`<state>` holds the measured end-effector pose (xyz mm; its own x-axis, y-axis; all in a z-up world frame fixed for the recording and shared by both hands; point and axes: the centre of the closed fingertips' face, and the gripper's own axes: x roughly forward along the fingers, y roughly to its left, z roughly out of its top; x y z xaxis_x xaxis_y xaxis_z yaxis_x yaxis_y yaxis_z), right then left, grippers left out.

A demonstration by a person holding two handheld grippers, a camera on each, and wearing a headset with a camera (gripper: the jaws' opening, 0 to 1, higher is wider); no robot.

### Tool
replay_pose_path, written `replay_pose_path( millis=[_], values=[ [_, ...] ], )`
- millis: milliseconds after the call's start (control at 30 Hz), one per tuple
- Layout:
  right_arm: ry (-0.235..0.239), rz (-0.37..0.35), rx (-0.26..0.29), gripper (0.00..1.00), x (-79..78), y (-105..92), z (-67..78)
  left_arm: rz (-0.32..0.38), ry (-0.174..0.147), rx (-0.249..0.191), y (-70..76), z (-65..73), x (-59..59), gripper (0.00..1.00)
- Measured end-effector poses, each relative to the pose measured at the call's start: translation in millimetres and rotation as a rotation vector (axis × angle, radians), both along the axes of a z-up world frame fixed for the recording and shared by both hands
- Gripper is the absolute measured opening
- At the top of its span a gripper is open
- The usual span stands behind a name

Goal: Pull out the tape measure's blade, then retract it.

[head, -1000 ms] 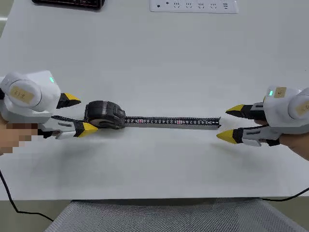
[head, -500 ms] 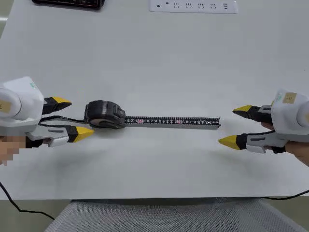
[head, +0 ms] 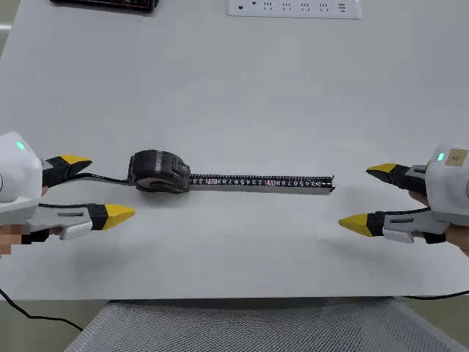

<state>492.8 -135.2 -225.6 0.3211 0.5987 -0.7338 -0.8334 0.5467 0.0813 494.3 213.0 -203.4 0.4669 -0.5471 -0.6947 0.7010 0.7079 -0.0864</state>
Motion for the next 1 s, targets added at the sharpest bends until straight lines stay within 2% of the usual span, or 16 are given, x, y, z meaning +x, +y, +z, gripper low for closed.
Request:
replay_pose_path(
  millis=[400,1000],
  values=[
    [-0.004,-0.023,0.013,0.71,-5.9,1.4,2.1,0.015,0.0,-0.018,-1.4,1.4,-10.7,0.72],
    [-0.028,-0.052,0.03,0.82,-13.7,-3.9,10.9,0.038,-0.023,-0.047,-2.2,6.7,-20.4,0.83]
  ],
)
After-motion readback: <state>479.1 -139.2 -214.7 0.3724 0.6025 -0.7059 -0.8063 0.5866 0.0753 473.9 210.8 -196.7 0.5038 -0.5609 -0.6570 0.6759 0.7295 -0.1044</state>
